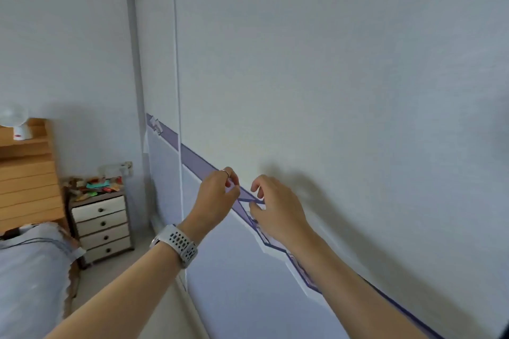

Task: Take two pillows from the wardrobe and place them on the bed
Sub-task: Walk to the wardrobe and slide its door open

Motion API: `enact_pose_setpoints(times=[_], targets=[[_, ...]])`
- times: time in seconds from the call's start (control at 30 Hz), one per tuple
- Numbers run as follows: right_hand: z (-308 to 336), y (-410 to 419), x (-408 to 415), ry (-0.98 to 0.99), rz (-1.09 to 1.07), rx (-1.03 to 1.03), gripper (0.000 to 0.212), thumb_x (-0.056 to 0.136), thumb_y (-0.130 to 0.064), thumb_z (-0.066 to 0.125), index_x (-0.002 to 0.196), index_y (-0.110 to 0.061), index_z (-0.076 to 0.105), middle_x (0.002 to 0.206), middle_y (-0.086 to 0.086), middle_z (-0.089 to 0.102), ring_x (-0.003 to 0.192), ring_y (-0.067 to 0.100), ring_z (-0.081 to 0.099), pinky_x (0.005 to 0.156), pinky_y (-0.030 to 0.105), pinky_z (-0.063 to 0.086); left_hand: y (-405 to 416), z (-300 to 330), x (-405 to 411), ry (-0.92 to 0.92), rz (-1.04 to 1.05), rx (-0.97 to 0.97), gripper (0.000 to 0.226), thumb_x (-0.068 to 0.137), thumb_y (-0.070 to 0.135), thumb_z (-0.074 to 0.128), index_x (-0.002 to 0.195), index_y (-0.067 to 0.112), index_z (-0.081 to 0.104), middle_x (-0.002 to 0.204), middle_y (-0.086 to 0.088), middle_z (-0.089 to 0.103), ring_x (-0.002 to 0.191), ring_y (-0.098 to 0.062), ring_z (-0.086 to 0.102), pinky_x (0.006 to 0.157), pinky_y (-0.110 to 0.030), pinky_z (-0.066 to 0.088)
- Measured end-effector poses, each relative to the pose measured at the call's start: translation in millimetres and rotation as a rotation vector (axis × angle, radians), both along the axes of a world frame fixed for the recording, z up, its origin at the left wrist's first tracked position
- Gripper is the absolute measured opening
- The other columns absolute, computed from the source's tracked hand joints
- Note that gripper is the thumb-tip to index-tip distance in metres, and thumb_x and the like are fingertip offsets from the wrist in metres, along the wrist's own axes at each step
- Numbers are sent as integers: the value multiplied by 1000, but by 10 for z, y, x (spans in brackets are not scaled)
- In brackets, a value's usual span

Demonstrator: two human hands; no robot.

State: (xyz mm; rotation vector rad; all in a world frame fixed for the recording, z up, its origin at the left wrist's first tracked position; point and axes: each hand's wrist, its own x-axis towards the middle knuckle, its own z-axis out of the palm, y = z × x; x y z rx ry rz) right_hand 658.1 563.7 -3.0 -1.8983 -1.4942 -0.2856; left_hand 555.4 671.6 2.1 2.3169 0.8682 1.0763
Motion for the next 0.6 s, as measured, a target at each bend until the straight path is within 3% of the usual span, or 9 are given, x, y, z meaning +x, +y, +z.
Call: enact_pose_setpoints(times=[0.2, 0.33, 0.47, 0.6], targets=[[139, -94, 172, 32, -347, -12, 23, 88, -20, 59, 111, -16, 54, 107, 1, 57, 95, 23, 56, 78, 40, 49, 167, 53, 581, -61, -350, 141, 11, 86, 6, 58, 89, 17, 57, 90, -2, 49, 91, -22, 48, 73, -27, 32], [202, -313, 124, -76, -485, 19, 22, 86, -17, 59, 108, -14, 57, 104, 1, 58, 94, 21, 55, 75, 40, 47, -45, 138, 835, -160, -511, 262, 17, 84, 0, 59, 101, 4, 62, 102, -7, 48, 97, -22, 42, 75, -21, 27], [291, -546, 120, -225, -594, 10, 14, 86, -16, 57, 99, -12, 53, 100, 3, 55, 89, 21, 52, 65, 37, 44, -385, 219, 1015, -247, -621, 330, 25, 78, -10, 53, 98, 1, 62, 103, -13, 50, 94, -26, 43, 73, -25, 31], [313, -784, 106, -319, -673, -18, 11, 87, -16, 55, 97, -12, 53, 99, 3, 54, 85, 20, 50, 60, 31, 35, -644, 237, 1067, -323, -719, 338, 26, 76, -3, 44, 95, 1, 61, 99, -11, 48, 90, -25, 42, 73, -26, 33]])
